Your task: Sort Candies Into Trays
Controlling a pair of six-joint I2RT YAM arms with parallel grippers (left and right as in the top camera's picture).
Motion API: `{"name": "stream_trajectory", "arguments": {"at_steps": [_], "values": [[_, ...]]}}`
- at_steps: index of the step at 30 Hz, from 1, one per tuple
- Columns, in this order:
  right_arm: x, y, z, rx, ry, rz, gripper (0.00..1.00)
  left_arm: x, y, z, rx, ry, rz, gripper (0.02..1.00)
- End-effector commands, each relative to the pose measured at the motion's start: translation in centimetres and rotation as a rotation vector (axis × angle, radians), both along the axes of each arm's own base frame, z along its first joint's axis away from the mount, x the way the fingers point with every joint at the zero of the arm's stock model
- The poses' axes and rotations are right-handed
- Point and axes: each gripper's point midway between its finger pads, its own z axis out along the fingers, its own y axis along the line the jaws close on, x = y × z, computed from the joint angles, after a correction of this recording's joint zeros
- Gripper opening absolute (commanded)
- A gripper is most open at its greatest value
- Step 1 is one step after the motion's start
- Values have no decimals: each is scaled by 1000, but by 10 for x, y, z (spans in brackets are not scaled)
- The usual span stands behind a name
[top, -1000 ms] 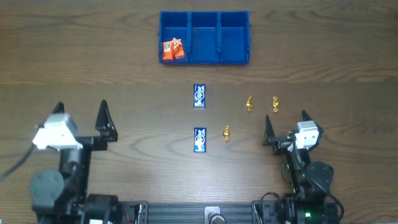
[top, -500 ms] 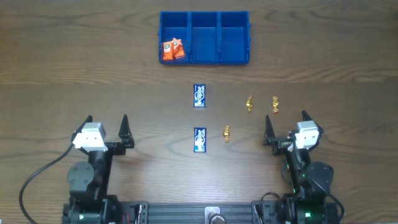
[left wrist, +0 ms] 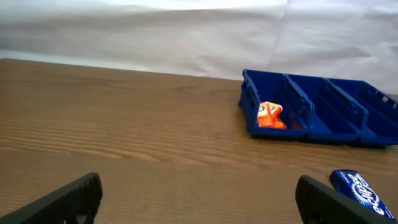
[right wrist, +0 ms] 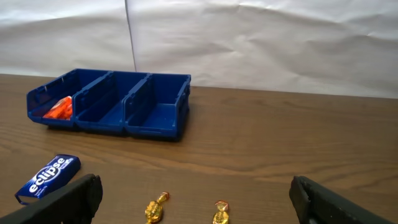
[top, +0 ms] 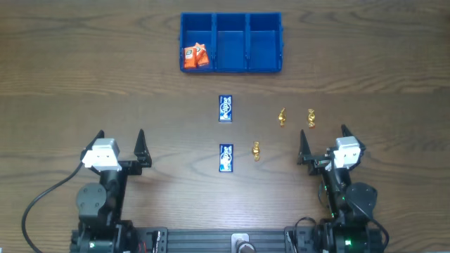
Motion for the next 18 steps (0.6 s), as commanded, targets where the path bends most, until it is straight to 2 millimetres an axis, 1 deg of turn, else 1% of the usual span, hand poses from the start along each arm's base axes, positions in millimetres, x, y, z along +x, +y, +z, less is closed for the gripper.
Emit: {"name": "stream_trajectory", "arguments": {"at_steps": [1, 3, 6, 7, 10, 11, 14, 16, 18], "values": [[0, 3, -2, -12, 1, 13, 1000, 0, -1, -16, 18, 40, -7, 998], [0, 3, -1, -10, -3, 16, 1000, 0, -1, -16, 18, 40, -7, 996], [-4, 24, 5, -3, -25, 137, 1000, 0, -1, -16, 18, 40, -7, 998], [-5, 27, 10, 14, -43, 152, 1000, 0, -1, -16, 18, 40, -7, 998], [-9, 40, 33, 214, -88, 234, 998, 0, -1, -16, 18, 40, -7, 998], [-11, 45, 37, 227, -86, 267, 1000, 0, -1, -16, 18, 40, -7, 998], [-14, 59, 48, 239, 8, 346, 998, 0, -1, -16, 18, 40, -7, 998], [-10, 67, 58, 252, 140, 383, 998, 0, -1, -16, 18, 40, -7, 998], [-2, 70, 66, 277, 278, 384, 998, 0, -1, -16, 18, 40, -7, 998]]}}
